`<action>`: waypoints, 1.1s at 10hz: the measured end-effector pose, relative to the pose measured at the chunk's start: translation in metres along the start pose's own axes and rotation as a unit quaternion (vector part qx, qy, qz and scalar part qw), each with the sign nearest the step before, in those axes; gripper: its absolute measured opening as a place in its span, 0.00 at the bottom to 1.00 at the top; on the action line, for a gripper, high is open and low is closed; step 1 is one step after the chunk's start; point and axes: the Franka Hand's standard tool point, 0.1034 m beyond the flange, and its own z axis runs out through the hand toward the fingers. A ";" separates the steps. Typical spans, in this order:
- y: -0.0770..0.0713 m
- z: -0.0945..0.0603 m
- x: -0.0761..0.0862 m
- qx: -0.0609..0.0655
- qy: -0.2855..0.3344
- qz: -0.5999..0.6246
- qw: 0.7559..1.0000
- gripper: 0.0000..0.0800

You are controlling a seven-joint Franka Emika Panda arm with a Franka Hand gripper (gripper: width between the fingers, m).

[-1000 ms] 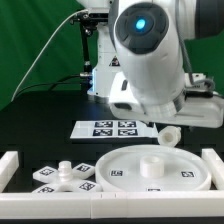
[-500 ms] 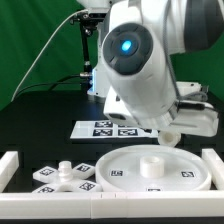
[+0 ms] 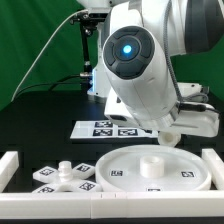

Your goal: Assemble round table

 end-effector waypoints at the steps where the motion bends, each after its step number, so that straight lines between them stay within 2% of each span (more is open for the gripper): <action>1: 0.002 0.002 0.001 -0.001 -0.009 0.002 1.000 0.81; 5: 0.004 0.005 0.002 -0.002 -0.011 0.004 1.000 0.81; 7: 0.004 0.017 0.000 -0.007 -0.022 0.010 1.000 0.81; 9: 0.004 0.017 0.001 -0.007 -0.022 0.010 1.000 0.78; 10: 0.004 0.017 0.001 -0.007 -0.022 0.010 1.000 0.56; 11: 0.004 0.017 0.001 -0.007 -0.022 0.010 1.000 0.50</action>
Offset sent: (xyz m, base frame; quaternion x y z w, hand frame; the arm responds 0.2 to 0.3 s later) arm 0.0000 0.0000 0.0000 0.0000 0.0000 0.0000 1.0000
